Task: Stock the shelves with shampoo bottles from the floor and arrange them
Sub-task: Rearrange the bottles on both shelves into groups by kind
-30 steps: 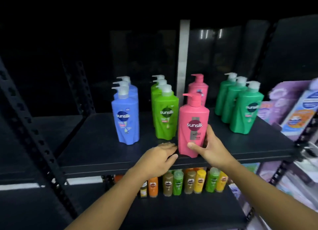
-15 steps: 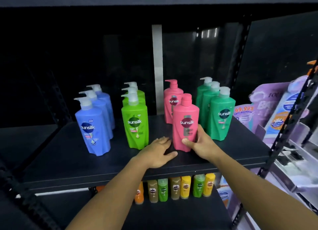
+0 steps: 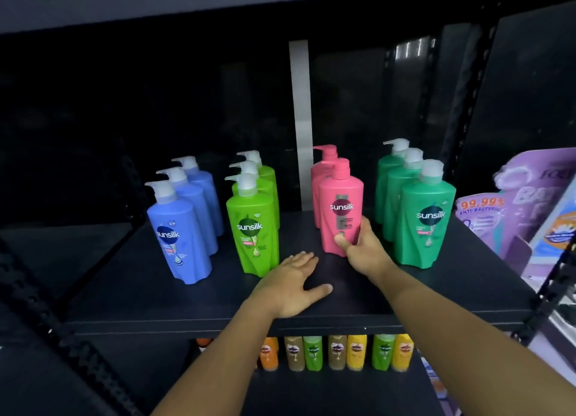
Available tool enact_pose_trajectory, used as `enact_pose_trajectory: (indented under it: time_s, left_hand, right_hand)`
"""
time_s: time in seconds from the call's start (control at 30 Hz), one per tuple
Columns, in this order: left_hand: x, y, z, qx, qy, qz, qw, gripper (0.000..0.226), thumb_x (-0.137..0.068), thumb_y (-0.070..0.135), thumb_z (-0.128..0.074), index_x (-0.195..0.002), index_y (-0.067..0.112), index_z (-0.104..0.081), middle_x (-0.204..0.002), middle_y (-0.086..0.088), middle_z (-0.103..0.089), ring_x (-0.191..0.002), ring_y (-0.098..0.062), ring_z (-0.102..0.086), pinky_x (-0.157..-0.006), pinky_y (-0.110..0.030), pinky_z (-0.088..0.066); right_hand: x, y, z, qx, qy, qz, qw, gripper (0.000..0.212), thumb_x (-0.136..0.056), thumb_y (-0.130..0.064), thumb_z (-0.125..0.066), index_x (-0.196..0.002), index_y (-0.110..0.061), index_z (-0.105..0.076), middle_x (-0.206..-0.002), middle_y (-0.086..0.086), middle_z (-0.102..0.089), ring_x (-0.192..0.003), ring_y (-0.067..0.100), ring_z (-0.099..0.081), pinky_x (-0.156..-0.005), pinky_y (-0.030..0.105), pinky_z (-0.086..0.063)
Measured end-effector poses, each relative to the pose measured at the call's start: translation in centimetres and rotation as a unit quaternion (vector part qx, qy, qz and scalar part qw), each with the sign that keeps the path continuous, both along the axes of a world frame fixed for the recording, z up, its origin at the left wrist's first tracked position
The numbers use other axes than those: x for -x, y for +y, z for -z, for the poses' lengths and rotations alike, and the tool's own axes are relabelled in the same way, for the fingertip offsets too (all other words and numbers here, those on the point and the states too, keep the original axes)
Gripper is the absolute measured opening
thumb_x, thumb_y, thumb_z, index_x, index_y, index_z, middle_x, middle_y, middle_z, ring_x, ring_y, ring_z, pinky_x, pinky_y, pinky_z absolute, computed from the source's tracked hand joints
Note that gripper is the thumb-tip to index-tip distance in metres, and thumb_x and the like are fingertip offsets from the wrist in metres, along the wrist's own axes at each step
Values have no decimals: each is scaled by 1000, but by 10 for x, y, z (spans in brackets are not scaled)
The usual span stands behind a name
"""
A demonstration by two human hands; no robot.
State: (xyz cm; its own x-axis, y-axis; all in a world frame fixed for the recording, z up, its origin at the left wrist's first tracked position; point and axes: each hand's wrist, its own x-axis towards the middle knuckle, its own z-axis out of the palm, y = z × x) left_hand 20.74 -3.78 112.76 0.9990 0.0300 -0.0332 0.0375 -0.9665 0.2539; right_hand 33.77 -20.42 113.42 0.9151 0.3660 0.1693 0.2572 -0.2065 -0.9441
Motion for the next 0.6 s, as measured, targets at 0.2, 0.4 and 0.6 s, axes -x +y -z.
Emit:
enact_pose_trajectory:
  time_s: [0.2, 0.4, 0.6]
  left_hand:
    - [2, -2, -4, -2, 0, 1, 1000, 84, -97, 72, -40, -165, 28, -15, -171, 14, -4, -157, -6, 1, -120, -23, 2]
    - [2, -2, -4, 0, 0, -2, 1000, 84, -97, 73, -40, -164, 29, -16, -171, 14, -5, -157, -6, 1, -125, -26, -2]
    - [3, -4, -5, -1, -9, -1, 1000, 84, -97, 72, -40, -164, 28, -17, -171, 14, -7, -157, -4, 0, -119, -21, 1]
  right_hand:
    - [0, 2, 9, 19, -36, 25, 999, 63, -93, -11, -68, -147, -22, -37, -118, -10, -62, -112, 10, -58, -98, 25, -39]
    - [0, 3, 16, 43, -95, 45, 994, 58, -89, -9, -70, -141, -24, -45, -122, -4, -60, -115, 16, -57, -106, 35, -44]
    - [-4, 5, 17, 60, -114, 65, 989, 63, -89, -14, -73, -145, -21, -45, -123, 4, -52, -114, 22, -56, -108, 43, -46]
